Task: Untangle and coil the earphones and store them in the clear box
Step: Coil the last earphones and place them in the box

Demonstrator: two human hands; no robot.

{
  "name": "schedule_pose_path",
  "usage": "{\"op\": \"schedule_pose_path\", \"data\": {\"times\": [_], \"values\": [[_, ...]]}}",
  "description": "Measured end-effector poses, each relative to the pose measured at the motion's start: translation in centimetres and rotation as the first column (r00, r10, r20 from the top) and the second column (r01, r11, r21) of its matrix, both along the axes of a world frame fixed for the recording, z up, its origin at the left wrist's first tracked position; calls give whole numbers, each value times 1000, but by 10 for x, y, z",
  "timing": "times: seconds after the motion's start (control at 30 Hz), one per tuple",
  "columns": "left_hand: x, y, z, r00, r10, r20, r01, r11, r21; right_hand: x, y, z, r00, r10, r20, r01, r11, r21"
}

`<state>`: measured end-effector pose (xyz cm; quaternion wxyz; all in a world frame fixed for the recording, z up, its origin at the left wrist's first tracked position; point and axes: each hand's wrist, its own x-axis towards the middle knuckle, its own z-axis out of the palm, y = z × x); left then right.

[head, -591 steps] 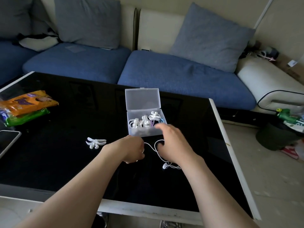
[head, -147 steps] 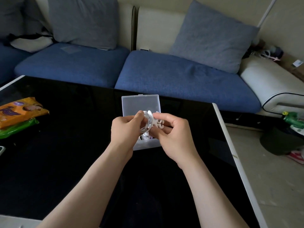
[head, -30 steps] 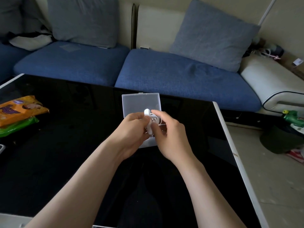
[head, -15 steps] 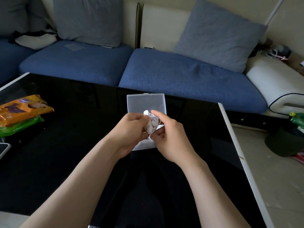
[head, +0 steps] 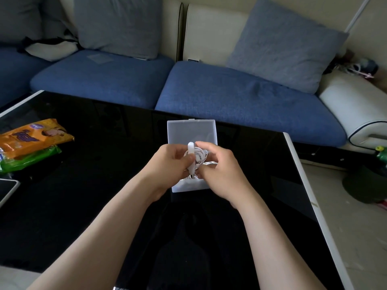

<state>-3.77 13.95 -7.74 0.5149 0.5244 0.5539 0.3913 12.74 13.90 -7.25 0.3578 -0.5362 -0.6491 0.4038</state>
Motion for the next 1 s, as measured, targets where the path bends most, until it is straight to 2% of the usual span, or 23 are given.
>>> {"op": "schedule_pose_path", "data": {"times": [0.07, 0.17, 0.3, 0.4, 0.47, 0.57, 0.67, 0.77, 0.87, 1.0], "values": [[-1, 1, -1, 1000, 3, -10, -3, 1000, -3, -2, 2, -2, 1000, 3, -22, -4, 999, -54], [0, 2, -2, 999, 27, 23, -27, 1000, -10, -6, 5, -8, 998, 17, 59, -16, 1000, -12], [-3, 6, -3, 999, 24, -45, -21, 997, 71, -9, 8, -9, 998, -38, -45, 39, 999, 25], [-5, 10, -6, 995, 57, -85, -50, 995, 87, -5, 13, -9, 988, -149, 26, 146, 984, 98], [-7, 11, -9, 971, 113, -211, -92, 990, 109, 2, 17, -14, 949, -286, 135, 267, 953, 140], [-11, 8, -19, 825, 103, -556, -18, 987, 157, 12, 21, -21, 882, -407, 238, 381, 912, 149], [-12, 6, -35, 650, 10, -760, 87, 992, 88, 13, 22, -26, 870, -403, 285, 388, 915, 108], [-10, 1, -34, 564, -97, -820, 158, 987, -8, 8, 24, -29, 875, -390, 286, 381, 920, 90], [-10, -2, -31, 490, -71, -869, 165, 986, 12, 9, 25, -30, 876, -358, 325, 348, 933, 89], [-10, -6, -28, 391, -52, -919, 147, 989, 6, 9, 22, -35, 861, -174, 477, 160, 985, 71]]}}
